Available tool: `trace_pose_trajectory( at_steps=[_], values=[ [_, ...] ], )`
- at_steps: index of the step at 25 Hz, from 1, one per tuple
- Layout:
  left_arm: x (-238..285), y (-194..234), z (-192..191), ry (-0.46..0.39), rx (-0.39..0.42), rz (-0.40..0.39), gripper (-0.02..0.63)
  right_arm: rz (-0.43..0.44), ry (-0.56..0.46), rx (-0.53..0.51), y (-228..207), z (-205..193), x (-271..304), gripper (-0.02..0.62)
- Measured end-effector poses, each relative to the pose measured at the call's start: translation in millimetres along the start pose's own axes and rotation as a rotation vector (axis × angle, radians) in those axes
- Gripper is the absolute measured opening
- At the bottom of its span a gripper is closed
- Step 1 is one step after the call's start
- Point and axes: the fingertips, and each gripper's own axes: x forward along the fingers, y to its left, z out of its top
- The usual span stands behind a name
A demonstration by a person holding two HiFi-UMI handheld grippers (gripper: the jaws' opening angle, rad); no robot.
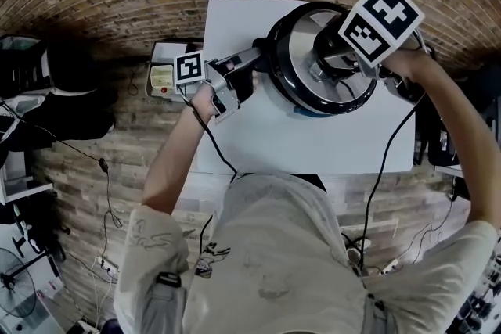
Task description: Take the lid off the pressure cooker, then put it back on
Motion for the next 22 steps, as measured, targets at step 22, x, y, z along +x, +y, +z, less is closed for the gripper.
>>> trace_pose_trajectory(
  at_steps=[22],
  values=[
    [-1,-3,-1,0.003,-0.007,-0.015,0.117,0.117,0.051,-0.276,4,5,22,0.304]
  ],
)
